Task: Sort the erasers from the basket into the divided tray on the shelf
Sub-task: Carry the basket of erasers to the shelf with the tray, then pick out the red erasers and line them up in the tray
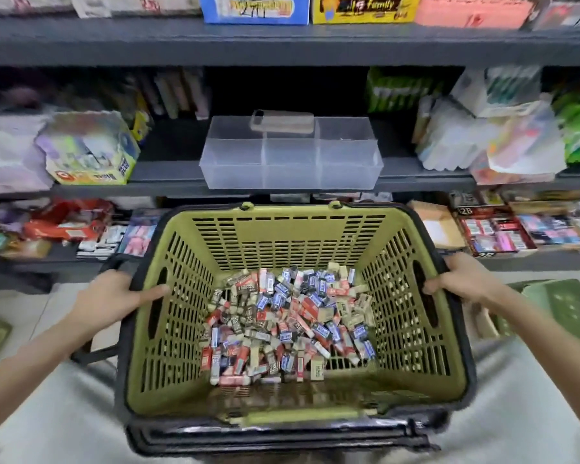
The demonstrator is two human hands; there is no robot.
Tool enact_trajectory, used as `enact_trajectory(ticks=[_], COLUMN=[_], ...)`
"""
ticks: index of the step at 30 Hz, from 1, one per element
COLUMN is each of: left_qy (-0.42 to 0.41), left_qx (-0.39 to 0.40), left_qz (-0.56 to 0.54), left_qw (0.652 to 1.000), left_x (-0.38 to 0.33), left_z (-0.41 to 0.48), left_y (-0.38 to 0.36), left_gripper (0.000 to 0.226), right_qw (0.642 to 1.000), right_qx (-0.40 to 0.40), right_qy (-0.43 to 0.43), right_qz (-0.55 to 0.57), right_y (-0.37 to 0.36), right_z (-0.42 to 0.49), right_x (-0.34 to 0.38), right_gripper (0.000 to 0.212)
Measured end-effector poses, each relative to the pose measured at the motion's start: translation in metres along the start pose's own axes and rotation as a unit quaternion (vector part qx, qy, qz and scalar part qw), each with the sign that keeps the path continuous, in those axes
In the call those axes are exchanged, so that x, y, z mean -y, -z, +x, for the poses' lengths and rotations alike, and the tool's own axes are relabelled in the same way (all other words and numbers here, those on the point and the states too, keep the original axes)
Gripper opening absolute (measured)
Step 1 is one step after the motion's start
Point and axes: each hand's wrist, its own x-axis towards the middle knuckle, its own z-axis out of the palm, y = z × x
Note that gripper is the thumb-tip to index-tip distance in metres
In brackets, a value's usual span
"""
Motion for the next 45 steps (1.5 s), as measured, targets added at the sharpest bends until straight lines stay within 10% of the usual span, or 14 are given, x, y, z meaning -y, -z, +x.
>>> enact_trajectory(ticks=[6, 11, 20, 32, 38, 45], left_qy=[-0.057, -0.174, -0.310, -0.267, -0.233, -0.194], left_qx=[-0.142, -0.318, -0.226, 0.134, 0.135, 0.145], left_qz=[0.107, 0.208, 0.238, 0.122, 0.011, -0.070], left_qw=[0.982, 0.908, 0.892, 0.946, 0.963, 0.968], left_x=[-0.001, -0.016, -0.058, -0.083, -0.091, -0.092], left_z=[0.004, -0.015, -0.014, 0.039, 0.036, 0.036], left_y=[-0.008, -0.028, -0.073, -0.156, -0.159, -0.158], left_gripper=[0.051, 0.045, 0.029, 0.013, 0.008, 0.008], right_qw=[0.972, 0.816, 0.869, 0.774, 0.812, 0.873], right_qx=[-0.039, -0.389, 0.071, 0.074, 0.118, 0.187], right_qy=[0.044, 0.219, 0.370, 0.473, 0.410, 0.361], right_qz=[-0.229, -0.366, -0.320, -0.414, -0.399, -0.269], right_y=[0.005, -0.030, -0.136, -0.214, -0.214, -0.198], right_z=[-0.004, -0.033, 0.002, 0.082, 0.084, 0.088], right_x=[0.012, 0.030, 0.080, 0.075, 0.063, 0.062], right_gripper=[0.043, 0.044, 0.034, 0.052, 0.068, 0.019])
